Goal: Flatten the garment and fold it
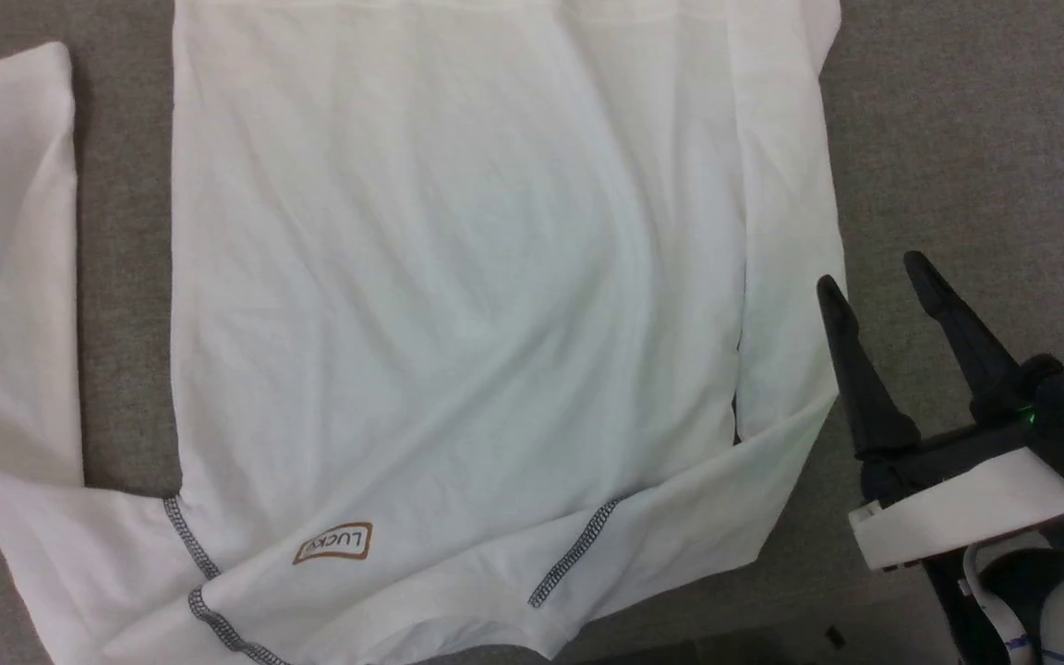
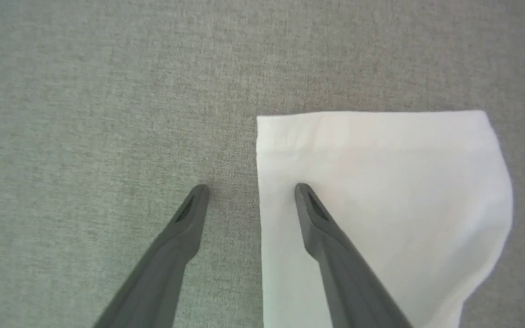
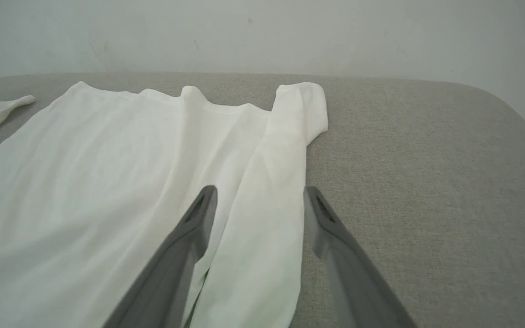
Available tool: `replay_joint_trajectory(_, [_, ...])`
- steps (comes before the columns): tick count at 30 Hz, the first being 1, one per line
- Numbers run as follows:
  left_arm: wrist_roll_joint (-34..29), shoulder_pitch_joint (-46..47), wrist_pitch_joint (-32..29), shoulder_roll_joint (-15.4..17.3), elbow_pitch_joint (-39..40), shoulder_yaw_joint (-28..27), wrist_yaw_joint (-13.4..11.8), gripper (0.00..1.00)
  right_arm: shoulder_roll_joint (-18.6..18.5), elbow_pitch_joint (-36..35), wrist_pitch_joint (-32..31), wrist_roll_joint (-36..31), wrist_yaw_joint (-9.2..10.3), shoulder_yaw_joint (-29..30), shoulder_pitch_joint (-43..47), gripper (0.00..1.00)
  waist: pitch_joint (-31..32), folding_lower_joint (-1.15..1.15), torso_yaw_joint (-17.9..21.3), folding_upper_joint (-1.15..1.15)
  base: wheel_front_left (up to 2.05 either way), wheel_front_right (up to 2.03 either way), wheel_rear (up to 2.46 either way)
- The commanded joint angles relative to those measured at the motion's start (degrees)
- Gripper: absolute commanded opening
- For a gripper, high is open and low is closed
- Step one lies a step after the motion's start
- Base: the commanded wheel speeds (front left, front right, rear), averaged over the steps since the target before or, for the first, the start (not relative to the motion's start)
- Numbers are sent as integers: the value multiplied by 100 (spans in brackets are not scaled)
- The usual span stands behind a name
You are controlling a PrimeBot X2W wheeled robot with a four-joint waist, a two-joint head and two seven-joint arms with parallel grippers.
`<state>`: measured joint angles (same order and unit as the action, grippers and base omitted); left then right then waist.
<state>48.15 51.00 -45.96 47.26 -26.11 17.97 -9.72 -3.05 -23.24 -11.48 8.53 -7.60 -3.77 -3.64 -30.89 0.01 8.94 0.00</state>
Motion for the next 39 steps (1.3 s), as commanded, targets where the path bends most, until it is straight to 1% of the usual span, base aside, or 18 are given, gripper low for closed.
replay_joint_trajectory(1, [104, 29, -32, 18, -25, -61, -25, 100, 17, 14, 53, -43, 11, 8, -99, 100, -269, -1, 201, 0, 0, 0, 0])
replay_joint_trajectory(4, [243, -33, -50, -23, -9, -122, 11, 100, 17, 21, 71, -72, 11, 29, -110, 100, -361, -1, 234, 0, 0, 0, 0])
replay_joint_trajectory(6, [352, -103, -20, -114, 7, -170, 8, 100, 17, 25, 87, -83, 11, 35, -117, 100, -394, -1, 248, 0, 0, 0, 0])
replay_joint_trajectory(10, [589, -367, -180, -282, -3, -193, -63, 100, 17, 33, 83, -81, 11, 44, -137, 100, -462, -1, 281, 0, 0, 0, 0])
replay_joint_trajectory(11, [642, -442, -233, -312, -8, -192, -83, 94, 17, 36, 80, -82, 11, 46, -142, 100, -473, -1, 288, 0, 0, 0, 0])
replay_joint_trajectory(12, [697, -507, -253, -353, -13, -208, -109, 52, 17, 41, 79, -86, 11, 55, -145, 100, -477, -1, 293, 0, 0, 0, 0])
replay_joint_trajectory(13, [733, -569, -272, -386, -7, -199, -100, 22, 17, 48, 78, -88, 11, 66, -147, 100, -478, -1, 296, 0, 0, 0, 0])
replay_joint_trajectory(14, [733, -569, -272, -386, -7, -199, -100, 22, 17, 48, 78, -88, 11, 66, -147, 100, -478, -1, 296, 0, 0, 0, 0])
replay_joint_trajectory(15, [759, -619, -258, -419, -3, -200, -99, 0, 17, 55, 70, -95, 11, 81, -144, 100, -479, -1, 295, 0, 0, 0, 0])
replay_joint_trajectory(18, [793, -740, -143, -518, 10, -197, -71, 0, 17, 89, 41, -102, 11, 109, -140, 100, -456, -1, 285, 0, 0, 0, 0])
replay_joint_trajectory(22, [631, -808, 186, -560, 18, -124, 13, 0, 17, 122, -13, -105, 11, 137, -128, 100, -350, -1, 240, 0, 0, 0, 0])
replay_joint_trajectory(25, [376, -759, 558, -539, 9, -31, 110, 0, 17, 159, -41, -89, 11, 209, -129, 100, -198, -1, 164, 0, 0, 0, 0])
replay_joint_trajectory(28, [77, -678, 1082, -545, 2, 28, 146, 0, 17, 211, -85, -83, 11, 282, -146, 100, 20, -1, 64, 0, 0, 0, 0])
replay_joint_trajectory(34, [-383, -661, 2157, -679, 105, 75, 81, 0, 17, 291, -206, -66, 11, 429, -132, 100, 463, -1, -160, 0, 0, 0, 0])
replay_joint_trajectory(36, [-523, -703, 2500, -709, 176, 77, 23, 0, 17, 314, -252, -60, 11, 464, -110, 100, 609, -1, -219, 0, 0, 0, 0])
replay_joint_trajectory(39, [-697, -824, 3018, -791, 393, 46, -137, 0, 17, 328, -328, -69, 11, 543, -41, 100, 858, -1, -324, 0, 0, 0, 0])
